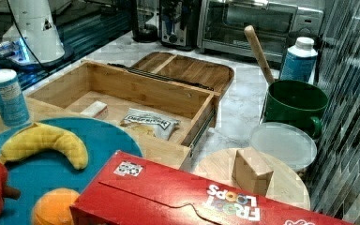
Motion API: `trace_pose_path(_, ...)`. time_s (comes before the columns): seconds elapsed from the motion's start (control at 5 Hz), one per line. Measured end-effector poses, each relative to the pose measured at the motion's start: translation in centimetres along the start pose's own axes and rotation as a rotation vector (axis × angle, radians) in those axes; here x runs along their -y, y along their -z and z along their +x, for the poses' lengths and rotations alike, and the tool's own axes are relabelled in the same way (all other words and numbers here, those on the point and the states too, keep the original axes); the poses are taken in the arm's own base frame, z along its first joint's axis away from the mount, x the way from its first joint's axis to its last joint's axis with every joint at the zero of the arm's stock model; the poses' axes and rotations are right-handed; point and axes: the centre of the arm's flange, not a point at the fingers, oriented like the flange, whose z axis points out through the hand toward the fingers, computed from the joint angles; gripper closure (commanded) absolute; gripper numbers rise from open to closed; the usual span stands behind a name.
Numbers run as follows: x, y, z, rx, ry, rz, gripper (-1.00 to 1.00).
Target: Close the drawer.
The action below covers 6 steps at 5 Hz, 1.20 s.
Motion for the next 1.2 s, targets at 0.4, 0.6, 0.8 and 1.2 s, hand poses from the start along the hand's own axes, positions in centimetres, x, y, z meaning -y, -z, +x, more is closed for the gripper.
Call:
trace_pose_path(0.4, 0.7, -3.3, 0.5, -0.029, 0.123, 0.003, 1.0)
trace_pose_path(0.6, 0.4, -6.1, 1.6, -0.043, 0.175, -0.052, 1.0)
trace_pose_path(0.8, -0.4, -9.3, 1.9, 0.01, 0.204, -0.065, 1.0)
trace_pose_path(1.2, -2.1, -12.7, 0.3, 0.103, 0.215, -0.09, 1.0)
